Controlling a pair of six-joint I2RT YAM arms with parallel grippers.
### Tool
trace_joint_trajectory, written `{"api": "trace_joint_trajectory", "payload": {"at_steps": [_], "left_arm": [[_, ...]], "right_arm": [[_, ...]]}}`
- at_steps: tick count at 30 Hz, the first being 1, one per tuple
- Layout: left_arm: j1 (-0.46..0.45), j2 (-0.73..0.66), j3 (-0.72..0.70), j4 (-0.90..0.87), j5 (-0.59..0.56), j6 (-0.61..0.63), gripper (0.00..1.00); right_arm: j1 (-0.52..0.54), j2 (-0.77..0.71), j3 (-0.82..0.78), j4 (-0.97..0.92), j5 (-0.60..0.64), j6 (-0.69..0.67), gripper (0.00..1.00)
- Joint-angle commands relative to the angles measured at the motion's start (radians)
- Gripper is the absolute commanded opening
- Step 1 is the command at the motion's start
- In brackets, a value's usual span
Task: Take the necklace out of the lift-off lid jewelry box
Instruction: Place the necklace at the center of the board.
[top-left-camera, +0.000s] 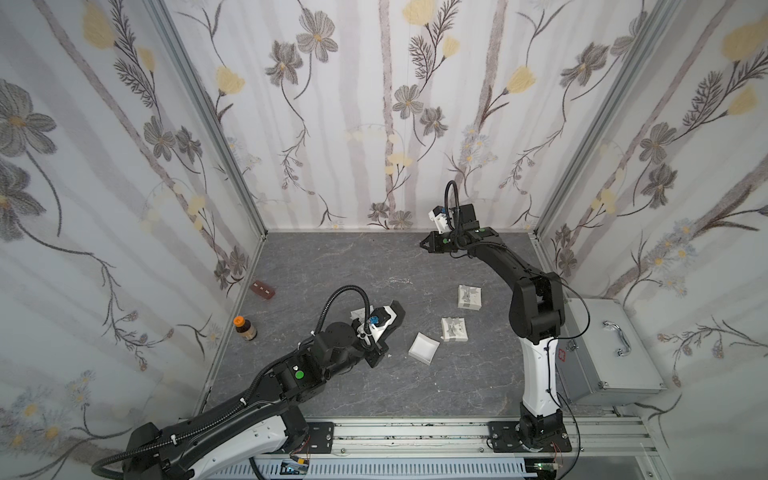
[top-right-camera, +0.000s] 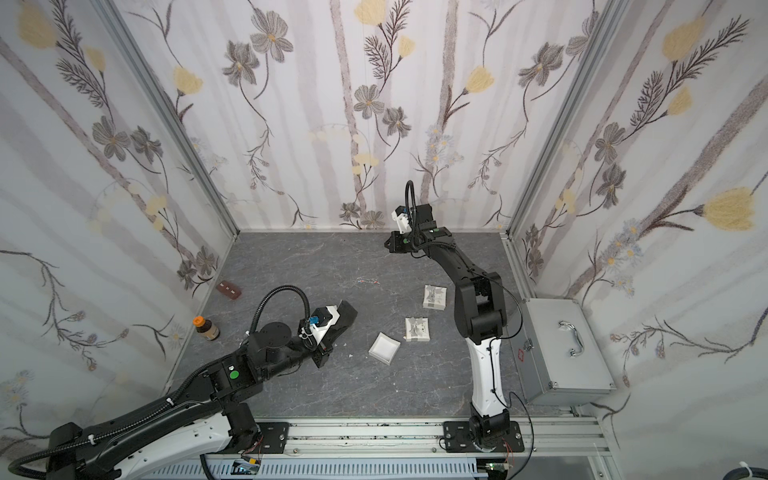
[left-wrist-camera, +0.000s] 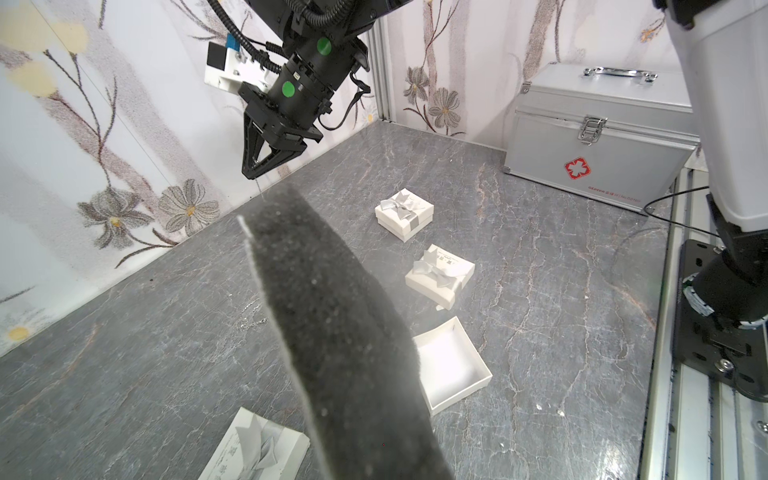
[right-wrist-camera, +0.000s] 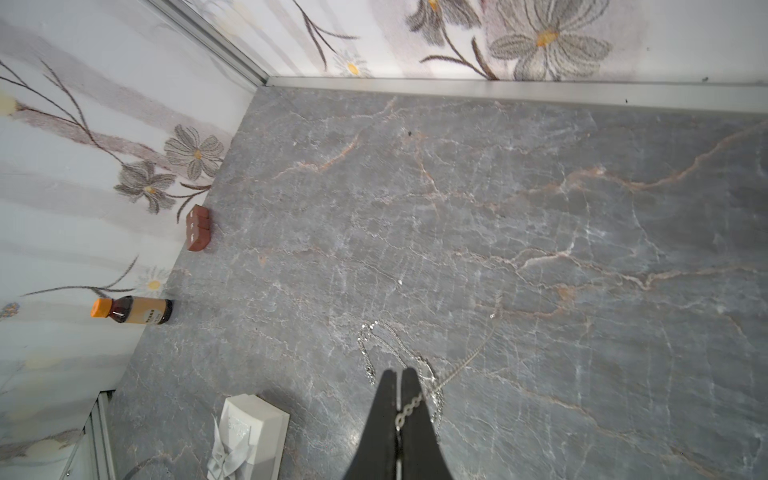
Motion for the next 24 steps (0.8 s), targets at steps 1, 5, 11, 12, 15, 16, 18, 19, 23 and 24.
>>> {"api": "trace_joint_trajectory", "payload": {"at_steps": [1, 5, 11, 12, 15, 16, 18, 19, 23, 24], "left_arm": [[0.002, 0.001, 0.011, 0.037, 0.019, -0.027, 0.0], [0.001, 0.003, 0.015, 0.038, 0.03, -0.031, 0.0], [0.002, 0.017, 0.021, 0.042, 0.037, -0.03, 0.0], [0.002, 0.021, 0.021, 0.042, 0.038, -0.03, 0.0], [0.002, 0.034, 0.024, 0.048, 0.039, -0.029, 0.0], [0.001, 0.039, 0.027, 0.051, 0.042, -0.03, 0.0], [0.001, 0.046, 0.028, 0.054, 0.045, -0.029, 0.0], [0.002, 0.051, 0.029, 0.056, 0.048, -0.028, 0.0], [0.002, 0.067, 0.035, 0.065, 0.053, -0.032, 0.0], [0.002, 0.071, 0.035, 0.067, 0.053, -0.035, 0.0]], "right_arm": [[-0.002, -0.004, -0.067, -0.007, 0.005, -0.008, 0.0], [-0.001, -0.051, -0.211, 0.023, 0.043, -0.01, 0.0], [-0.011, -0.128, -0.391, 0.061, 0.125, 0.004, 0.0], [-0.01, -0.142, -0.417, 0.062, 0.14, 0.004, 0.0], [-0.01, -0.177, -0.488, 0.069, 0.175, 0.004, 0.0], [-0.01, -0.186, -0.511, 0.072, 0.185, 0.004, 0.01], [-0.011, -0.197, -0.539, 0.074, 0.2, 0.004, 0.02], [-0.011, -0.199, -0.549, 0.073, 0.209, 0.005, 0.03], [-0.01, -0.207, -0.576, 0.074, 0.233, 0.013, 0.05], [-0.011, -0.209, -0.58, 0.072, 0.237, 0.015, 0.05]]}}
